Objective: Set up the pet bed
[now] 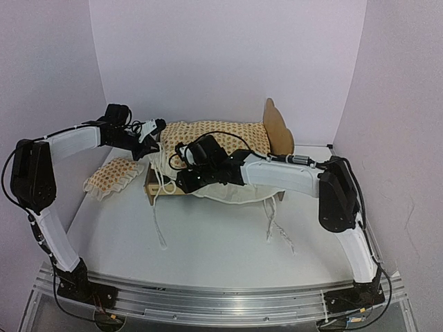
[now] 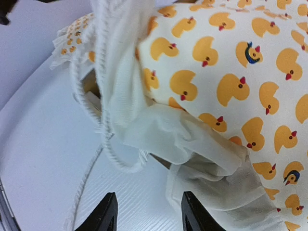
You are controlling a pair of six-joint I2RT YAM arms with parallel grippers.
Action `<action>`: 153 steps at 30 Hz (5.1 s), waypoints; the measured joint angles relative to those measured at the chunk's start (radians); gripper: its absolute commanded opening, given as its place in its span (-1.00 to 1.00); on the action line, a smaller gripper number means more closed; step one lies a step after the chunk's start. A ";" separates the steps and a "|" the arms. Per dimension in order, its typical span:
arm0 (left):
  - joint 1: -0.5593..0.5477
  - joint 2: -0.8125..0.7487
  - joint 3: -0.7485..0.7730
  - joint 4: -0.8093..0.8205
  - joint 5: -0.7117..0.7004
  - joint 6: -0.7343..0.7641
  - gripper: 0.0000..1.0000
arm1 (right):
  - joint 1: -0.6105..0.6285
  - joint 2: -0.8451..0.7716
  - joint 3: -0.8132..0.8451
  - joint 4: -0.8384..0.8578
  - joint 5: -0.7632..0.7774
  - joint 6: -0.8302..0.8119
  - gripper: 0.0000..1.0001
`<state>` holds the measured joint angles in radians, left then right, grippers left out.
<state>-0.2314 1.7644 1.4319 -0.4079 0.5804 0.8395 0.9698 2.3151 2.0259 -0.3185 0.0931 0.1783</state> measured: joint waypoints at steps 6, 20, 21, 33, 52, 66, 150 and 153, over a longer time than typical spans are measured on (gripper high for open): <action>0.000 0.011 0.000 0.017 -0.039 -0.036 -1.00 | 0.007 -0.030 -0.009 0.070 -0.069 0.093 0.46; -0.008 0.012 0.008 0.016 -0.030 -0.093 -1.00 | 0.066 0.054 -0.045 0.132 0.118 0.401 -0.12; -0.008 0.012 0.010 0.016 -0.027 -0.097 -1.00 | 0.070 0.060 -0.042 0.134 0.124 0.418 -0.18; -0.008 0.012 0.021 0.015 -0.007 -0.108 -1.00 | 0.063 0.148 -0.005 0.153 0.198 0.531 -0.27; -0.010 0.012 0.021 0.015 -0.004 -0.109 -1.00 | 0.057 0.107 -0.125 0.324 0.169 0.590 -0.12; -0.010 0.012 0.021 0.015 -0.004 -0.108 -1.00 | 0.057 0.119 -0.086 0.426 0.174 0.650 -1.00; -0.327 -0.002 -0.007 -0.382 -0.393 0.051 0.54 | -0.038 -0.213 -0.252 0.067 0.081 0.338 -0.59; -0.315 0.053 0.010 -0.369 -0.433 0.051 0.53 | -0.038 -0.218 -0.279 0.071 0.085 0.348 -0.59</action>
<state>-0.5461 1.8172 1.4423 -0.7770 0.1474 0.8908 0.9318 2.0969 1.7469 -0.2472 0.1784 0.5265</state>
